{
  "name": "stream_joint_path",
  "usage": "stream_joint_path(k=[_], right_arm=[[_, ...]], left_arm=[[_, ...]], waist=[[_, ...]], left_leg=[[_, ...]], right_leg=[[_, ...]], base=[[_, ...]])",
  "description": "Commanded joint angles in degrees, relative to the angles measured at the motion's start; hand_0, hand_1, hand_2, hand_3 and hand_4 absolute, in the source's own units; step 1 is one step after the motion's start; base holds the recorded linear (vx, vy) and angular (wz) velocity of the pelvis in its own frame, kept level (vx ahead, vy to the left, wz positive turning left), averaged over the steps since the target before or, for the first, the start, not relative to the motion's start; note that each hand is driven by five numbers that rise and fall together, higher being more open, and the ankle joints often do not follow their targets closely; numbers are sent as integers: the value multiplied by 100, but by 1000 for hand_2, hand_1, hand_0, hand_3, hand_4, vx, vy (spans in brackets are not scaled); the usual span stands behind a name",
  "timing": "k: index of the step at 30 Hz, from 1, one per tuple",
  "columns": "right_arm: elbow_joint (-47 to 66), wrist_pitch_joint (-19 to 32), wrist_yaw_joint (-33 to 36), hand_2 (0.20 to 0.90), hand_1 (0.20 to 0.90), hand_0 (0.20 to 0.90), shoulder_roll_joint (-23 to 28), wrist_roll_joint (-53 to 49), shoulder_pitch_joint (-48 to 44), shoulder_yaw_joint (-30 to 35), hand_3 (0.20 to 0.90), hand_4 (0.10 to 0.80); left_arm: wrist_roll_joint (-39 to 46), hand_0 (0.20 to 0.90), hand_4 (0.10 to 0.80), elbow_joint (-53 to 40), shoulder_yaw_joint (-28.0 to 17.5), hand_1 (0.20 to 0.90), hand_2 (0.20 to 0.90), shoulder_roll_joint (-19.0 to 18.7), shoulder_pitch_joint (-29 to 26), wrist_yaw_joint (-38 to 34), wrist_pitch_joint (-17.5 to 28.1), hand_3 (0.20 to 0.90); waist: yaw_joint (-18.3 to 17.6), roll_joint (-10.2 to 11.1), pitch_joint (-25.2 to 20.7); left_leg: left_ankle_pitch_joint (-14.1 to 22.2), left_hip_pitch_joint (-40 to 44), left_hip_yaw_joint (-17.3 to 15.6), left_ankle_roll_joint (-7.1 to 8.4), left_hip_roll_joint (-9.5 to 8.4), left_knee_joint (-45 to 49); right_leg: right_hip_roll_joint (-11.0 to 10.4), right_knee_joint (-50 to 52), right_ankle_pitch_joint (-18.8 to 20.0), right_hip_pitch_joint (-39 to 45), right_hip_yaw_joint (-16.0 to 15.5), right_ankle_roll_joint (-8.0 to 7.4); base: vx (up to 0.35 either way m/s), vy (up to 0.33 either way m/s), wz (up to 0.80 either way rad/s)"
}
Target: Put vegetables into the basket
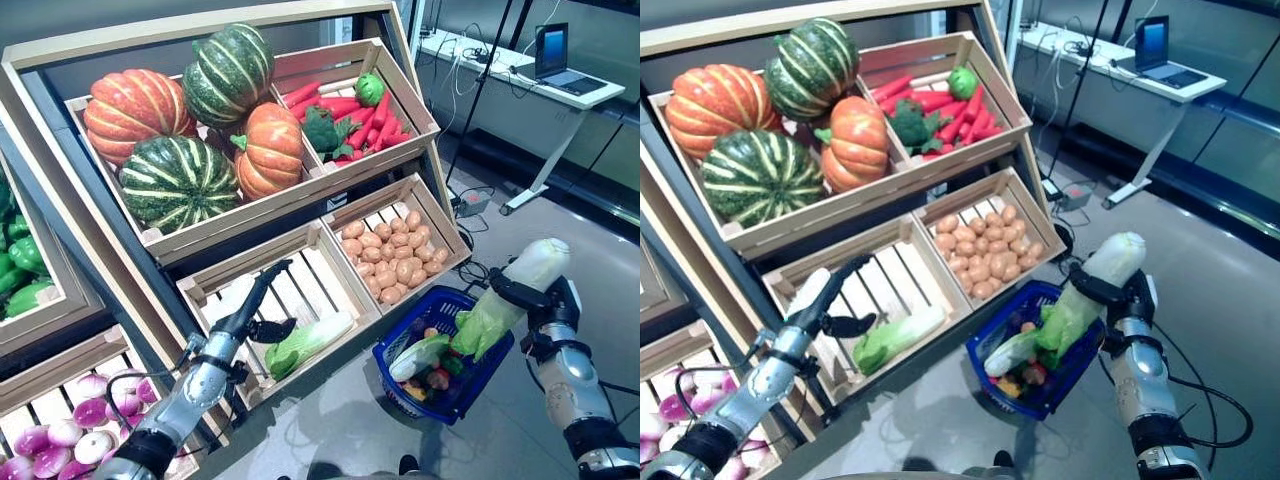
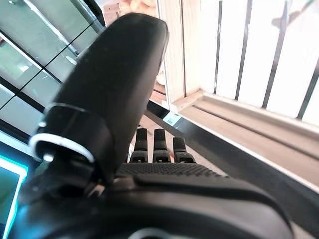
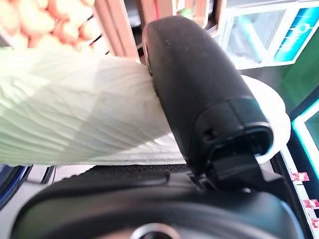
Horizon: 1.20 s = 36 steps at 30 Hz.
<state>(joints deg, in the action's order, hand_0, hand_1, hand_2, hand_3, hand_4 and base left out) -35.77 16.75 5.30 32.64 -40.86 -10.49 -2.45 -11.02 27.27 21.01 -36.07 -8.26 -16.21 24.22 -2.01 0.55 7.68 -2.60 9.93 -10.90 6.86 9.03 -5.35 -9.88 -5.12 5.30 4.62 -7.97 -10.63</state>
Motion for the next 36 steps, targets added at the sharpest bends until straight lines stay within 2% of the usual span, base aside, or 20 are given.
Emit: stream_joint_path(k=[1, 5, 7, 9, 13, 18, 19, 22, 27, 30, 31, 32, 36], right_arm=[[-248, 1098, 723, 300, 300, 300, 547, 153, -1892, -88, 300, 400], [-780, 1165, 1085, 300, 300, 300, 724, 321, -2558, -254, 300, 400], [-1146, 1093, 1438, 300, 300, 300, 804, 474, -2998, -408, 300, 400], [-1183, 1092, 1525, 300, 300, 300, 797, 462, -3071, -458, 300, 400], [-1601, 1183, 1380, 300, 300, 300, 877, 45, -3443, -447, 300, 400], [-1933, 1191, 1326, 300, 300, 300, 933, -240, -3748, -360, 300, 400], [-2108, 1227, 1320, 300, 300, 300, 941, -322, -3874, -325, 300, 400], [-2283, 1242, 1236, 300, 300, 300, 939, -406, -4040, -268, 300, 400], [-2571, 1027, 1206, 300, 300, 300, 1034, -697, -4332, -250, 300, 400], [-2673, 1003, 1019, 300, 300, 300, 1016, -990, -4397, -229, 300, 400], [-2675, 915, 799, 796, 796, 796, 997, -1378, -4443, -161, 796, 731], [-2697, 904, 780, 900, 900, 900, 995, -1419, -4462, -143, 900, 800], [-2849, 674, 515, 900, 900, 900, 932, -1848, -4535, -33, 900, 800]], left_arm=[[184, 900, 800, -58, 238, 900, 900, -441, -1651, -516, -154, 900], [355, 900, 800, 88, 451, 900, 900, -564, -2286, -664, -221, 900], [403, 900, 800, 38, 496, 900, 900, -635, -2649, -903, -228, 900], [418, 900, 800, -10, 506, 900, 900, -658, -2744, -963, -235, 900], [442, 900, 800, -32, 622, 900, 900, -761, -3180, -1126, -174, 900], [592, 900, 800, 29, 685, 900, 900, -910, -3530, -1273, -58, 900], [673, 900, 800, 62, 699, 900, 900, -944, -3618, -1299, -14, 900], [682, 900, 800, 42, 703, 900, 900, -954, -3652, -1366, 92, 900], [784, 900, 800, -42, 785, 900, 900, -1003, -3747, -1664, 217, 900], [864, 900, 800, -40, 800, 900, 900, -998, -3822, -1680, 245, 900], [837, 900, 800, -48, 805, 900, 900, -1015, -3884, -1701, 272, 900], [828, 900, 800, -43, 813, 900, 900, -1017, -3907, -1714, 277, 900], [767, 900, 800, 10, 883, 900, 900, -992, -4026, -1735, 260, 900]], waist=[[141, 24, 314], [143, -22, 730], [135, -48, 1157], [132, -65, 1250], [164, -147, 1555], [164, -219, 1732], [168, -253, 1806], [189, -291, 1866], [190, -384, 1947], [186, -401, 1970], [177, -416, 1985], [176, -420, 1982], [161, -440, 1969]], left_leg=[[540, -571, 170, -163, -85, 938], [691, -1123, 261, -94, -17, 1693], [988, -1831, 363, -26, 135, 2729], [1112, -2059, 405, -36, 186, 3034], [1636, -2866, 514, -71, 233, 4167], [2040, -3526, 564, -157, 272, 5067], [2197, -3776, 607, -186, 290, 5420], [2440, -4139, 677, -218, 278, 5924], [2984, -4790, 848, -188, 274, 6899], [3094, -5018, 905, -187, 289, 7182], [3154, -5149, 946, -178, 271, 7328], [3169, -5206, 957, -174, 269, 7384], [3226, -5447, 999, -166, 267, 7595]], right_leg=[[-114, 948, -477, -259, -137, 219], [-231, 1448, -642, -644, -167, 273], [-414, 2250, -869, -1170, -160, 379], [-466, 2561, -992, -1359, -160, 420], [-600, 3716, -1426, -2084, -146, 515], [-796, 4731, -1753, -2844, -56, 548], [-895, 5117, -1887, -3150, -4, 558], [-1006, 5647, -2085, -3610, 87, 565], [-1086, 6544, -2549, -4378, 276, 528], [-1103, 6817, -2661, -4638, 318, 531], [-1092, 6947, -2721, -4783, 348, 526], [-1092, 6993, -2736, -4838, 360, 527], [-1079, 7222, -2806, -5092, 414, 532]], base=[[-394, -78, -2], [-260, -40, 9], [-329, -19, 13], [-171, -2, 7], [-133, -3, 14], [-97, -1, 13], [-68, 16, 19], [-48, 20, 6], [9, 32, 7], [-21, 16, 5], [0, 0, 0], [0, 0, 0], [0, 0, 0]])
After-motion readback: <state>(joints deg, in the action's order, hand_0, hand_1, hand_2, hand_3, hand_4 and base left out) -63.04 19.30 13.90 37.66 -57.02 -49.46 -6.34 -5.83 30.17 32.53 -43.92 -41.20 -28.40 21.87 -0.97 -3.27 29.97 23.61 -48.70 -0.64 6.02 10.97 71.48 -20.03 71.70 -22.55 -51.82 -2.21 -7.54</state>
